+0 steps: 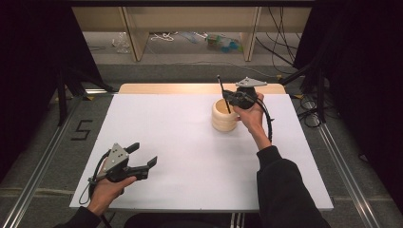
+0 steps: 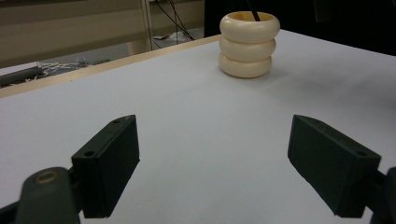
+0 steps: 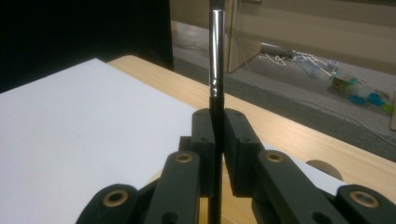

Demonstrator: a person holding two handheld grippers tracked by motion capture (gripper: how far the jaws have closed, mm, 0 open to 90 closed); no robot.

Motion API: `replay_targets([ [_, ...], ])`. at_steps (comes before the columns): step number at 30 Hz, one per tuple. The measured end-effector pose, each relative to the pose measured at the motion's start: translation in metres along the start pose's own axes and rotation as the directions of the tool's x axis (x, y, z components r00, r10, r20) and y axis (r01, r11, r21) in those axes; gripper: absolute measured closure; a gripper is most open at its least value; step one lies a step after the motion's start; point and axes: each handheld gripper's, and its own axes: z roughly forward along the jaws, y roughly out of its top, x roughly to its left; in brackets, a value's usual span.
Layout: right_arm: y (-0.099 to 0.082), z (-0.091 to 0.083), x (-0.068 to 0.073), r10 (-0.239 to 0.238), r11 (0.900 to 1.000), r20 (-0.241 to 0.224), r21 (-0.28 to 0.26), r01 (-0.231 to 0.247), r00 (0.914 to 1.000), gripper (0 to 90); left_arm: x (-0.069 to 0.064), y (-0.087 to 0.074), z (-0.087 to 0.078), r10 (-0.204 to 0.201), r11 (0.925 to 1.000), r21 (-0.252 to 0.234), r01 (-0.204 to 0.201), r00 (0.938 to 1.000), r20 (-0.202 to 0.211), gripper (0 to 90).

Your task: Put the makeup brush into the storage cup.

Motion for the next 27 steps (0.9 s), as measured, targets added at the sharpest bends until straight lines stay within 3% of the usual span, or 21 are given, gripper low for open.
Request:
replay_targets([
  [18,-0.0103,0.0040,0.0008,0.016,0.9944,0.005,0.104,-0.016,0.9999,83.1,0.0000,0.0000,0.0002,0.000,1.0000,-0.009,0.000,1.0000,0.004,16.6],
  [24,-0.0096,0.0023,-0.0005,0.019,0.9943,0.006,0.104,-0.019,0.9998,80.6,-0.0001,0.0000,0.0004,0.001,1.0000,-0.009,-0.001,1.0000,0.004,16.6],
  [25,-0.0090,0.0012,-0.0012,0.030,0.9939,0.007,0.106,-0.031,0.9995,71.4,-0.0002,0.0000,0.0005,0.000,1.0000,-0.009,0.000,1.0000,0.004,16.6],
  [27,-0.0080,-0.0002,-0.0009,0.043,0.9926,0.015,0.113,-0.044,0.9990,61.5,-0.0004,0.0000,0.0005,-0.002,1.0000,-0.010,0.002,1.0000,0.005,16.6],
])
